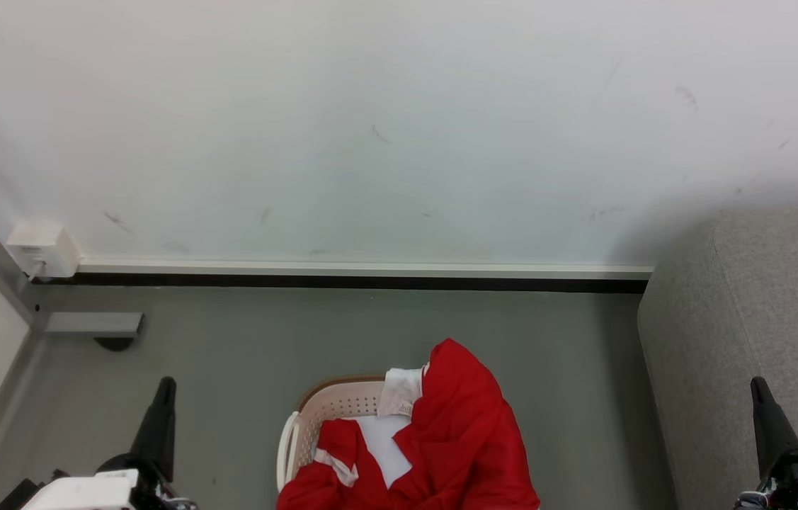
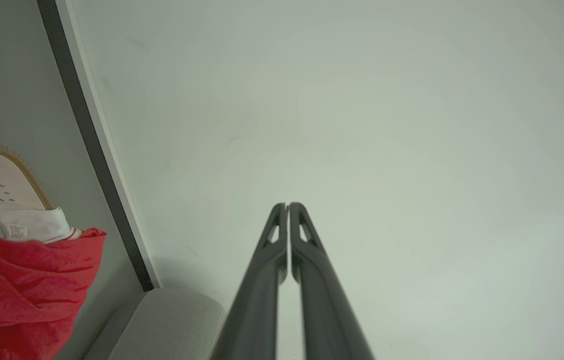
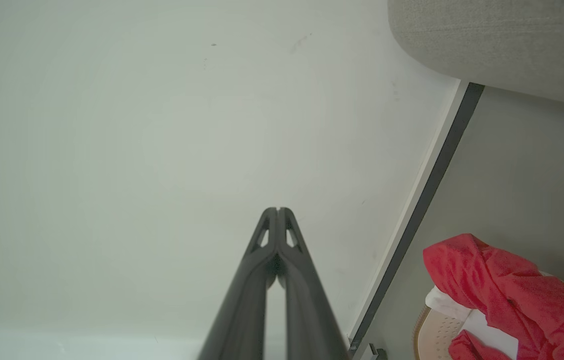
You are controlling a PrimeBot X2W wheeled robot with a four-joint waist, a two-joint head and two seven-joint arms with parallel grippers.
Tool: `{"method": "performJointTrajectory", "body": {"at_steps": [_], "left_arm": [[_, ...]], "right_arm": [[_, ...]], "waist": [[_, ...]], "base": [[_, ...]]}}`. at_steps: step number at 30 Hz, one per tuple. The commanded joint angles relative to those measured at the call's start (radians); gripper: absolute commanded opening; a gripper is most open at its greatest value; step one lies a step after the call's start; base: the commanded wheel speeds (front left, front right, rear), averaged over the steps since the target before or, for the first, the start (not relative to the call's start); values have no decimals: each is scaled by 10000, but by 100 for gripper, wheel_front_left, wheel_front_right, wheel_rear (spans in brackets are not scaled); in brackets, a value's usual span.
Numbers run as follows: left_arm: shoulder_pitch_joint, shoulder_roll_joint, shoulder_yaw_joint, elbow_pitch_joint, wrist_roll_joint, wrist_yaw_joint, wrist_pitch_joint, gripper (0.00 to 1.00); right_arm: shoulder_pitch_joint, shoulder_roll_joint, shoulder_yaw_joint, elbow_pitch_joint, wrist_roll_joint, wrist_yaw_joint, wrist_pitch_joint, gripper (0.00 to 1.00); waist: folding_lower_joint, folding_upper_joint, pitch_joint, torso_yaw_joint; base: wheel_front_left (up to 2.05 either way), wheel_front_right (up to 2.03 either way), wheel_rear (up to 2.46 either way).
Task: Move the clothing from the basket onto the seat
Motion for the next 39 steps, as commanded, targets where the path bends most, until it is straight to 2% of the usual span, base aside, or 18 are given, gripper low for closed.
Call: {"method": "performJointTrajectory", "body": {"at_steps": [1,23,24,28,39], "left_arm": [[-73,74,10,-41,-145,-51,27,0],[-73,75,10,-42,-145,-52,27,0],[0,0,0,-1,0,0,-3,100],[218,-64,-43,260,11,34,-57,100],[180,-47,-192,-87,457,23,-609,100]], "right_arm": [[-143,16,-25,-46,14,-25,12,0],[-144,16,-25,-46,14,-26,12,0],[-1,0,2,-3,0,2,0,100],[214,47,89,219,-6,2,-35,100],[161,-105,742,-352,-397,0,-598,100]], "waist": [[0,0,0,0],[0,0,0,0],[0,0,0,0],[0,0,4,0],[0,0,32,6]], "base": [[0,0,0],[0,0,0],[0,0,0],[0,0,0],[0,0,0]]}}
